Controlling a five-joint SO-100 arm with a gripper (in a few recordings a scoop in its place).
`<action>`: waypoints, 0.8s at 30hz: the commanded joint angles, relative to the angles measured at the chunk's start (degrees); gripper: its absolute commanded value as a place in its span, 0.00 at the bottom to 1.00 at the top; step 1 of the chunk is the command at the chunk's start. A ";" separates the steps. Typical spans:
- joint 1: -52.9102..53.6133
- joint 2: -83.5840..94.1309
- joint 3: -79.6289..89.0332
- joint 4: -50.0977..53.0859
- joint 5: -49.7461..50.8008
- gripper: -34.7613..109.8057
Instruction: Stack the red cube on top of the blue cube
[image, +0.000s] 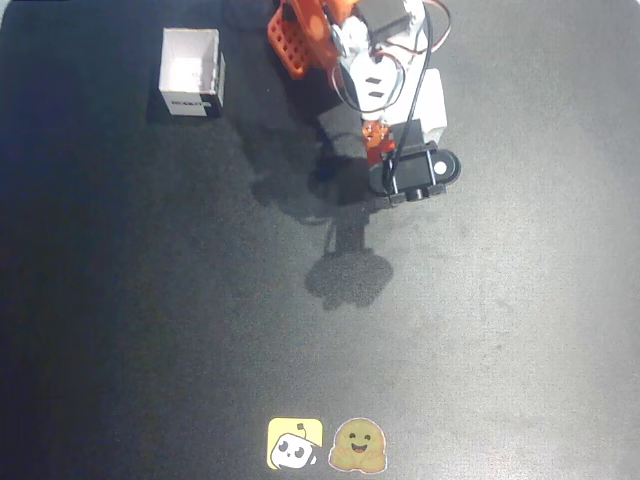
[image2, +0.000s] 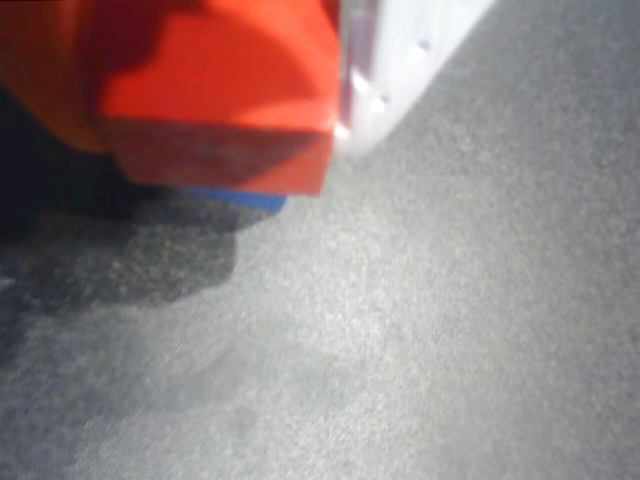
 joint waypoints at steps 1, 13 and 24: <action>-0.18 0.88 -0.26 -0.88 0.70 0.24; -0.18 1.05 1.93 -0.88 0.62 0.25; -1.49 3.78 3.69 -2.20 3.34 0.32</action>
